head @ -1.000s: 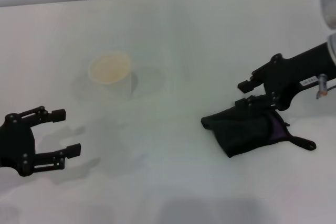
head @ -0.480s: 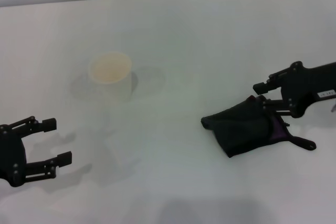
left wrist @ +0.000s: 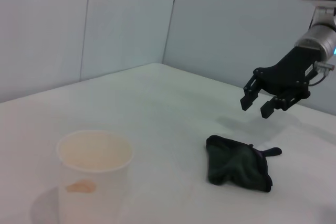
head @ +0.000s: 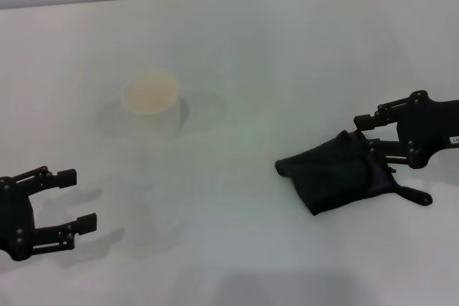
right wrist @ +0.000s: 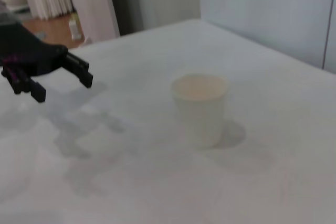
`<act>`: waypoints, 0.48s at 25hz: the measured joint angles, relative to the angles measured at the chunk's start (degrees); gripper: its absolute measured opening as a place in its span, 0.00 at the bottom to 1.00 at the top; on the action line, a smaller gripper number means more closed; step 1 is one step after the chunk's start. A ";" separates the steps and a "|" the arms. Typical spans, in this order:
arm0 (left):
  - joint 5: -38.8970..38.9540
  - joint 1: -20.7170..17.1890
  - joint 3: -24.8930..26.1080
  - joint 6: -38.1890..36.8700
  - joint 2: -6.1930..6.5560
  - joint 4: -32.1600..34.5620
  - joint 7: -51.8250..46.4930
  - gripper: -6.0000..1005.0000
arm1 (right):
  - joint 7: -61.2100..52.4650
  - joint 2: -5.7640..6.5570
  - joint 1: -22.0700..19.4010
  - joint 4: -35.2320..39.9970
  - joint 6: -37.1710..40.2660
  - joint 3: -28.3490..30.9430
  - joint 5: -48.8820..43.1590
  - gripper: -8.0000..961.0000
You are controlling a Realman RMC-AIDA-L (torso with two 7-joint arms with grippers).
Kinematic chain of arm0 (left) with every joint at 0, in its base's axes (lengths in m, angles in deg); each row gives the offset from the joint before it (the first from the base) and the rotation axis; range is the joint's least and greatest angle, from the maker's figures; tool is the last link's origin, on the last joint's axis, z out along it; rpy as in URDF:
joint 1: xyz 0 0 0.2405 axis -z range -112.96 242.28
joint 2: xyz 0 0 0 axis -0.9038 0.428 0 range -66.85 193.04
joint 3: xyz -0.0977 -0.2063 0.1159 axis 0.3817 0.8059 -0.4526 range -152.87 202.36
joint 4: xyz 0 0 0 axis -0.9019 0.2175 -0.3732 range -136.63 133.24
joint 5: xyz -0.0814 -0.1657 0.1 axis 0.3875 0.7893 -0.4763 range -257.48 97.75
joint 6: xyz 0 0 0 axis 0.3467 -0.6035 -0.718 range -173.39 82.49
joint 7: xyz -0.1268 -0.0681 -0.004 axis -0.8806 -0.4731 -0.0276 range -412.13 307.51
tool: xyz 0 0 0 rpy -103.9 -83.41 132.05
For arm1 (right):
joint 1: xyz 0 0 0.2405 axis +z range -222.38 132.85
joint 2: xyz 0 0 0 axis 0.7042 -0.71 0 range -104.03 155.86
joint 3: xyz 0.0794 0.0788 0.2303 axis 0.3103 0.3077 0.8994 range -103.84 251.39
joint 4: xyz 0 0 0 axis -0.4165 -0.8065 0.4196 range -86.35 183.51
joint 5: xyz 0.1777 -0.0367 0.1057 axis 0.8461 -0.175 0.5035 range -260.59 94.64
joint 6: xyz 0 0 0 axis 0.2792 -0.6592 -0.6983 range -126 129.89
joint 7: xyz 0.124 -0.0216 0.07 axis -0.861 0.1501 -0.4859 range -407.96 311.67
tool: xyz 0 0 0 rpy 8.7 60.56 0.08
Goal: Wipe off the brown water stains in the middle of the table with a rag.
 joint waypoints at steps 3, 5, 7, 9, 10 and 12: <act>0.28 0.04 0.00 -0.07 0.13 0.00 -0.29 0.86 | 2.00 -0.01 -0.12 -1.23 0.18 0.62 1.15 0.40; 0.47 0.02 0.00 -0.08 0.15 0.00 -0.29 0.86 | 2.15 -0.02 -0.16 -1.25 0.19 0.61 1.16 0.40; 0.70 -0.01 0.00 -0.09 0.16 -0.01 -0.29 0.86 | 2.54 -0.02 -0.23 -1.28 0.20 0.62 1.17 0.40; 0.79 -0.03 0.00 -0.10 0.17 -0.02 -0.29 0.86 | 2.72 -0.01 -0.24 -1.28 0.23 0.72 1.17 0.40; 0.81 -0.03 0.00 -0.10 0.17 -0.02 -0.29 0.86 | 2.74 0.03 -0.25 -1.24 0.42 1.02 1.17 0.40; 0.88 -0.03 0.00 -0.10 0.17 -0.02 -0.27 0.86 | 2.75 0.05 -0.24 -1.22 0.72 1.27 1.17 0.40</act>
